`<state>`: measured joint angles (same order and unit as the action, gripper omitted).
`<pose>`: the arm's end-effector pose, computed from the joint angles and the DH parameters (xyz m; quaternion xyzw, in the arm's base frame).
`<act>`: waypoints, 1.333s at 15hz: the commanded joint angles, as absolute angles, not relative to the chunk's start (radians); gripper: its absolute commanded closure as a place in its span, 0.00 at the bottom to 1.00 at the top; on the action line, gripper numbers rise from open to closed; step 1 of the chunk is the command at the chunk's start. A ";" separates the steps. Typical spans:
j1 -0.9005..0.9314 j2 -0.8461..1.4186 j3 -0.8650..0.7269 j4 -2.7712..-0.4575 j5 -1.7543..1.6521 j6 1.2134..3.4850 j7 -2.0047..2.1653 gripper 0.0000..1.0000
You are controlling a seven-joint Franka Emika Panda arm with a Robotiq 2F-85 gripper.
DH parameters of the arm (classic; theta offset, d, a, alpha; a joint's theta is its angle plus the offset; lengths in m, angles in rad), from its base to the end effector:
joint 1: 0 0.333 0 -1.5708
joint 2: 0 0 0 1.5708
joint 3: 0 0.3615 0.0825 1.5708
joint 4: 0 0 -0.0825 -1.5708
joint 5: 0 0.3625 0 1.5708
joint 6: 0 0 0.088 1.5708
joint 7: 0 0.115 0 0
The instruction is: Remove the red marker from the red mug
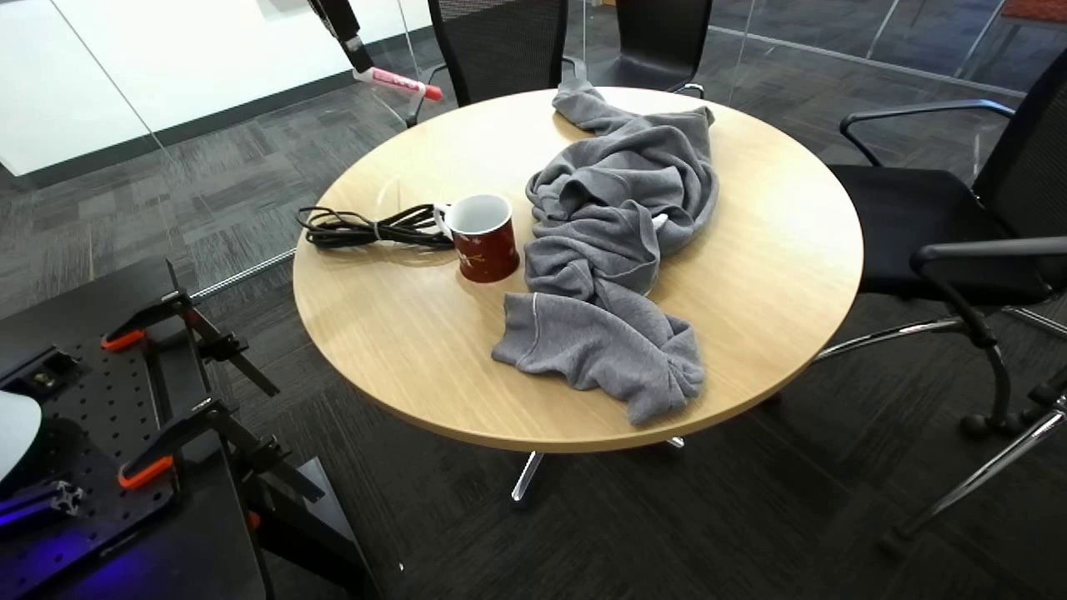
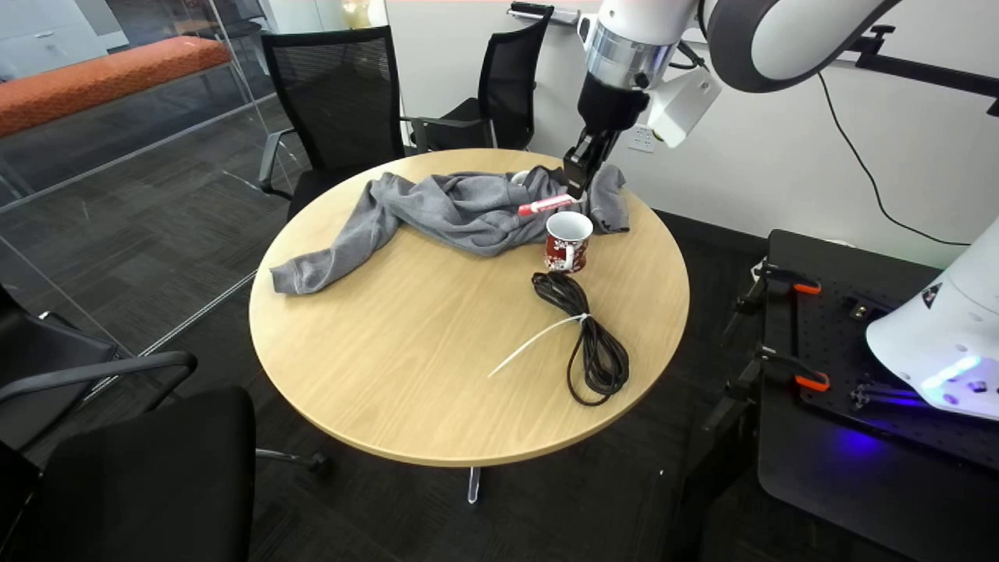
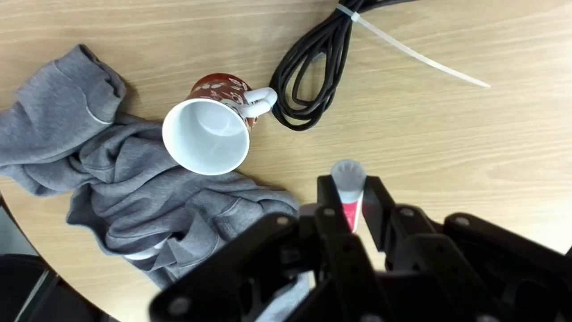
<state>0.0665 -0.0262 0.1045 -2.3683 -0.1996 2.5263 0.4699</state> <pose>0.4905 0.0860 0.4059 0.9910 -0.0725 0.1075 0.0340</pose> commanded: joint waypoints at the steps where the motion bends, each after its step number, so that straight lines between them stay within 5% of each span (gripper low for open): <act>1: 0.078 0.061 0.111 -2.304 -0.295 2.556 0.661 0.95; 3: 0.103 0.122 0.112 -2.259 -0.301 2.496 0.630 0.95; 4: 0.097 0.054 0.096 -2.322 -0.288 2.536 0.628 0.80; 9: 0.124 0.125 0.088 -2.280 -0.284 2.531 0.624 0.80; 10: 0.124 0.125 0.088 -2.278 -0.284 2.531 0.624 0.95; 20: 0.212 0.277 -0.010 -2.255 -0.302 2.805 0.934 0.95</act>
<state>0.1553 0.2380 0.0355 -2.2751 -0.2909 2.7509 0.8479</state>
